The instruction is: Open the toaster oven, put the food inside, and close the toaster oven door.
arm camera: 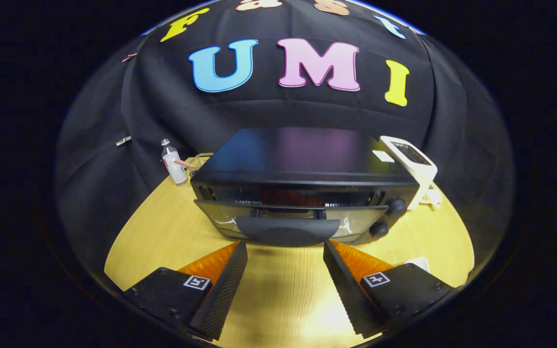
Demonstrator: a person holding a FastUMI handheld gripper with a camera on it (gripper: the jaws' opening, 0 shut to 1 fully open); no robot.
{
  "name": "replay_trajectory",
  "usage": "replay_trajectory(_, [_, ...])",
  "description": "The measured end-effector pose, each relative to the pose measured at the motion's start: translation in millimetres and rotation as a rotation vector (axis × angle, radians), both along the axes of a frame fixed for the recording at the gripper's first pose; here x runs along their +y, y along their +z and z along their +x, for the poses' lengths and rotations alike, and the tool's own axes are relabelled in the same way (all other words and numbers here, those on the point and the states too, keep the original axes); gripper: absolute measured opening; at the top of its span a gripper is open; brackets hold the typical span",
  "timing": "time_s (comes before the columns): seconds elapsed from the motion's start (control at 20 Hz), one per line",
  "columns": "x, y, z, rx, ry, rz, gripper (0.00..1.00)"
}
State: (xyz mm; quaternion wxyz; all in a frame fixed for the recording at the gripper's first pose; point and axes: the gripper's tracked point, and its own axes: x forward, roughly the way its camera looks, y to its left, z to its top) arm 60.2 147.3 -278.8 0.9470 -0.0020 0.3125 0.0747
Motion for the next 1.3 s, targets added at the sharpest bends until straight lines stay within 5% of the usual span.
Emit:
replay_trajectory(0.6, [-13, 59, -24, -0.185, 0.097, -0.071, 0.98])
replay_trajectory(1.3, [-57, 245, -25, -0.57, -0.026, 0.019, 0.98])
